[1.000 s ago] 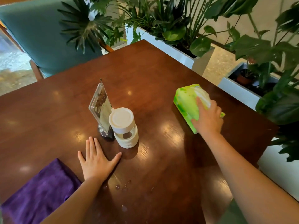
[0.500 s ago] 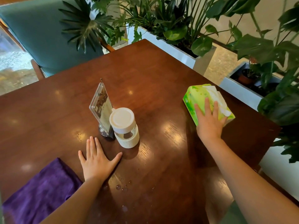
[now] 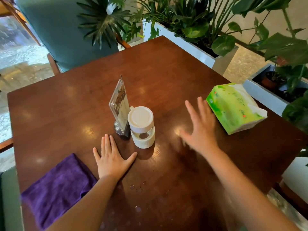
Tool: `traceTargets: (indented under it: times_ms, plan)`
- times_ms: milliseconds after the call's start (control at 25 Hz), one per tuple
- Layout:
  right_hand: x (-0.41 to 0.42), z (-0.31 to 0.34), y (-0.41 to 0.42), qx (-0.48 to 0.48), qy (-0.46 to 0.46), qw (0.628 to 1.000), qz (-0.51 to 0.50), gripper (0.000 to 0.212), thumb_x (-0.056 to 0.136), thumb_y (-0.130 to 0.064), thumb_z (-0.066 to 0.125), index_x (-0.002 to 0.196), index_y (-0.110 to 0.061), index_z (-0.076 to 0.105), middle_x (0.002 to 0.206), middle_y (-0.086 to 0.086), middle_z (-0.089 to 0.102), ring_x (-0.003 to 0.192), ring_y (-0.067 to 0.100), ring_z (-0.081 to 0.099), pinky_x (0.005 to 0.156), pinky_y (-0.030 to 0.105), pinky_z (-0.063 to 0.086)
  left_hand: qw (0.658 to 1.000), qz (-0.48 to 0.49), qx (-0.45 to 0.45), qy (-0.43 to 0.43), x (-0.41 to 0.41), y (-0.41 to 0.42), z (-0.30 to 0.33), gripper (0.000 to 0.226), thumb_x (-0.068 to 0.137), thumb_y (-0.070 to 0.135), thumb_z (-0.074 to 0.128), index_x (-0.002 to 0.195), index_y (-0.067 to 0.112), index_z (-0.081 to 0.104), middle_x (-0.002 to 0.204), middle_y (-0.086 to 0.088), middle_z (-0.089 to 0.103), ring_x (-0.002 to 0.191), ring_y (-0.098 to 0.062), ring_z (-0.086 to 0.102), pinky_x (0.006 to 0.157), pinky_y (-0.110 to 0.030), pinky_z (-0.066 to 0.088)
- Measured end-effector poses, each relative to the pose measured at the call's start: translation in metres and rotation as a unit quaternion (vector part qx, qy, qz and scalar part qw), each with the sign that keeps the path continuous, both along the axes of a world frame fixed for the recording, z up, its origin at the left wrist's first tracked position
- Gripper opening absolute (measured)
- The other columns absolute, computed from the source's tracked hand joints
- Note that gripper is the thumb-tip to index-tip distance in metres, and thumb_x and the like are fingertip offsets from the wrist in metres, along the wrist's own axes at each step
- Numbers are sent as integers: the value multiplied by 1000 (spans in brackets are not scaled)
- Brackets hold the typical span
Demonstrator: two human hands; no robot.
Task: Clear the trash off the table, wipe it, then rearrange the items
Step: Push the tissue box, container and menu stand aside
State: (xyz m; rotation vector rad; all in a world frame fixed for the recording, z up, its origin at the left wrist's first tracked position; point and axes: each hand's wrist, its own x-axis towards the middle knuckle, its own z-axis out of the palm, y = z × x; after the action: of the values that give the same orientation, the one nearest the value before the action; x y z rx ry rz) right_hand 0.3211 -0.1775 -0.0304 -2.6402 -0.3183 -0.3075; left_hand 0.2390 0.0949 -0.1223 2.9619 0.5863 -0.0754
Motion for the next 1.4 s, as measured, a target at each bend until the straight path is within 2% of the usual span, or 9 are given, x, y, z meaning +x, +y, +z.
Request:
traceTargets:
  times_ms: [80, 240, 400, 600, 720, 880, 1080, 1280, 1400]
  plan:
    - [-26, 4, 46, 117, 2, 988, 95, 98, 70, -47, 66, 147, -36, 6, 158, 8, -1, 144, 24, -5, 111, 60, 17, 1000, 0, 2, 2, 0, 0, -1, 117, 63, 90, 12, 147, 9, 3, 158, -6, 2, 144, -15, -8, 115, -51, 0]
    - [-33, 11, 98, 65, -29, 979, 191, 97, 74, -40, 73, 146, -36, 9, 156, 15, -1, 144, 31, 4, 104, 59, 35, 1000, 4, -9, -12, 0, -1, -4, 116, 64, 89, 18, 147, 8, 6, 158, -5, 3, 144, -14, -7, 114, -51, 0]
    - [-29, 6, 112, 86, -37, 983, 156, 69, 76, -14, 75, 137, -22, 43, 151, 25, 19, 134, 39, 31, 91, 47, 52, 1000, 4, -11, -16, 0, -1, -5, 117, 64, 89, 18, 147, 8, 5, 158, -5, 2, 144, -14, -9, 114, -51, -2]
    - [-29, 1, 108, 123, -66, 982, 130, 57, 72, -13, 79, 123, -19, 56, 141, 19, 38, 128, 33, 41, 84, 45, 56, 1000, 2, -7, -15, 0, -1, -5, 117, 64, 90, 17, 147, 8, 5, 158, -5, 2, 144, -14, -9, 114, -52, -1]
    - [-19, 7, 110, 96, -98, 985, 104, 55, 70, -21, 78, 118, -23, 51, 135, 13, 44, 117, 30, 49, 69, 44, 59, 1000, 3, -11, -14, 2, -1, -5, 117, 64, 90, 17, 147, 8, 6, 158, -6, 2, 144, -14, -9, 114, -52, -2]
    - [-14, 4, 128, 117, -73, 986, 99, 70, 61, -26, 84, 113, -24, 37, 132, 18, 39, 111, 33, 48, 77, 45, 56, 1000, 5, -2, -14, 0, -1, -4, 117, 64, 90, 15, 147, 9, 1, 158, -5, -1, 144, -14, -11, 115, -52, -2]
    - [-14, -9, 124, 129, -77, 983, 109, 73, 62, -22, 85, 116, -24, 36, 126, 19, 45, 106, 34, 53, 68, 37, 56, 1000, 0, -3, -11, 1, 0, -5, 117, 63, 91, 13, 147, 10, 3, 158, -6, 0, 143, -14, -12, 113, -51, -5]
    - [-13, -11, 118, 149, -83, 981, 88, 72, 63, -24, 84, 117, -24, 37, 124, 17, 45, 107, 29, 52, 72, 31, 55, 1000, 1, -1, -13, 0, 0, -4, 117, 63, 91, 10, 147, 10, 3, 158, -6, 1, 144, -15, -10, 114, -51, -3]
    - [-2, -7, 100, 166, -84, 981, 58, 68, 64, -22, 84, 114, -26, 37, 125, 16, 44, 107, 32, 52, 73, 36, 55, 1000, 1, -9, -14, 1, 0, -4, 116, 64, 90, 15, 147, 10, 4, 158, -6, 2, 144, -14, -9, 114, -51, -2]
